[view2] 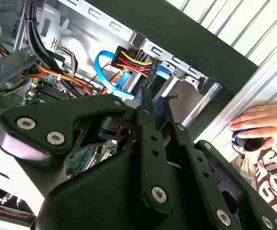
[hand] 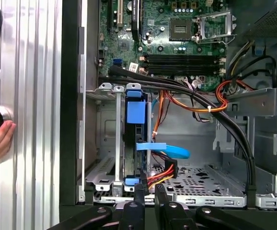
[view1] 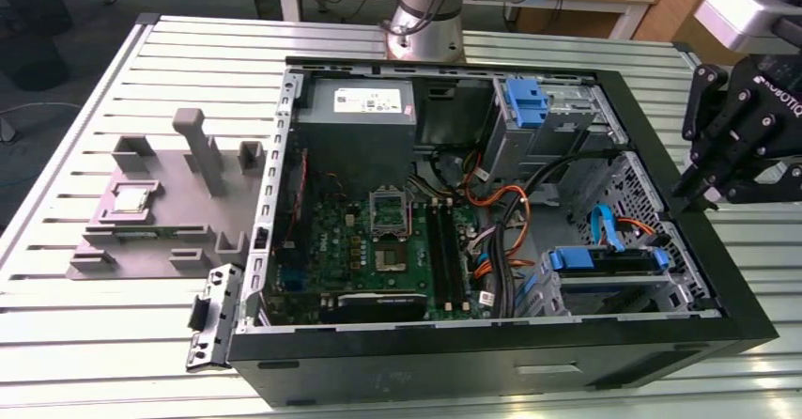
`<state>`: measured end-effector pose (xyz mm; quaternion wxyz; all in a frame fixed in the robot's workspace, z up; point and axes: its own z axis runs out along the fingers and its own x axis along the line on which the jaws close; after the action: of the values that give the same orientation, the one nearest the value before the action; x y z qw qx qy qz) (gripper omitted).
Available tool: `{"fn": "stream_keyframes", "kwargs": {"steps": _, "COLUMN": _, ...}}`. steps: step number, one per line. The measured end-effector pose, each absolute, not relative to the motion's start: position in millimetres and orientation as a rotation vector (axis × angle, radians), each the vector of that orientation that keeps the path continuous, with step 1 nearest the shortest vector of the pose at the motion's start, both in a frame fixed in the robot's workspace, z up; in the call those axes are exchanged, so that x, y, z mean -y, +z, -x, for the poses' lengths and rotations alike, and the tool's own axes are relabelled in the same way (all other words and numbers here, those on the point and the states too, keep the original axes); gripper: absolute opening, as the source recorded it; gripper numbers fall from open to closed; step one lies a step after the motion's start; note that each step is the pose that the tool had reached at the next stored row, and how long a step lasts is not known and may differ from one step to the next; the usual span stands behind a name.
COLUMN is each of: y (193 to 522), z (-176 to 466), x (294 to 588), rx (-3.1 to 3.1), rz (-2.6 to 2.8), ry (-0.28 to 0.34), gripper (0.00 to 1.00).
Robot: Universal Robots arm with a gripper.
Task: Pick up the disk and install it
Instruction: 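Insert the second disk wire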
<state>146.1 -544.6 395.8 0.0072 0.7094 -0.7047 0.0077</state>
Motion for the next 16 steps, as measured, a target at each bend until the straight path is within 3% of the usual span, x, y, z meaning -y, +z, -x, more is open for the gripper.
{"fn": "stream_keyframes", "kwargs": {"steps": 16, "y": 380, "z": -153, "x": 545, "rx": 2.142, "rz": -2.252, "ry": 0.009, "gripper": 0.24}}
